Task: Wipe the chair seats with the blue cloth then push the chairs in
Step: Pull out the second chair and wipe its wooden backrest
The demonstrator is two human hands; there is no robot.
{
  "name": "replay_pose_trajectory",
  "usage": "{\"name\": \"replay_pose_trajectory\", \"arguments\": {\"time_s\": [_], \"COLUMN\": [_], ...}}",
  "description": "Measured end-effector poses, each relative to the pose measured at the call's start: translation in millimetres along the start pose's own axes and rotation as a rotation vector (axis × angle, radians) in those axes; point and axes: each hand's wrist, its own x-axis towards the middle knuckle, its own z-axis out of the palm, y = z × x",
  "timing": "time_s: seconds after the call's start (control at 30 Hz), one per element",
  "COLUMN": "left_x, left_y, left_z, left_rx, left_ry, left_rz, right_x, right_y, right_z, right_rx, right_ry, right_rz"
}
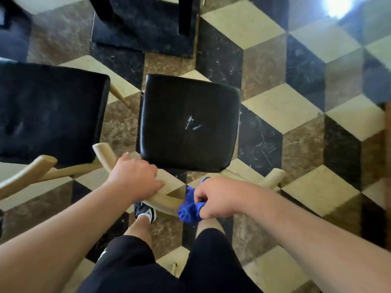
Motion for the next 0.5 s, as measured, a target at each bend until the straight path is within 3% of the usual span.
{"name": "replay_pose_trajectory", "arguments": {"time_s": [0.1,0.17,0.23,0.5], "left_x": [-3,-4,-1,5], "left_y": [44,65,75,75], "left_z": [1,2,1,2], "left_rx": [-0.181,-0.219,-0.225,-0.209], "left_ry": [-0.325,-0.404,-0.442,-0.463], "left_rz": [0.167,0.222,0.217,0.187], "right_x": [-23,-22,-4,119], "right_y": [46,75,98,142], "right_z": [-10,-20,-30,-34], "right_rx": [-0.186,-0.311,-0.341,-0.323], "right_ry": [0.043,0.118,0.149,-0.081], "right_rz": [0.188,0.266,0.312,0.334]}}
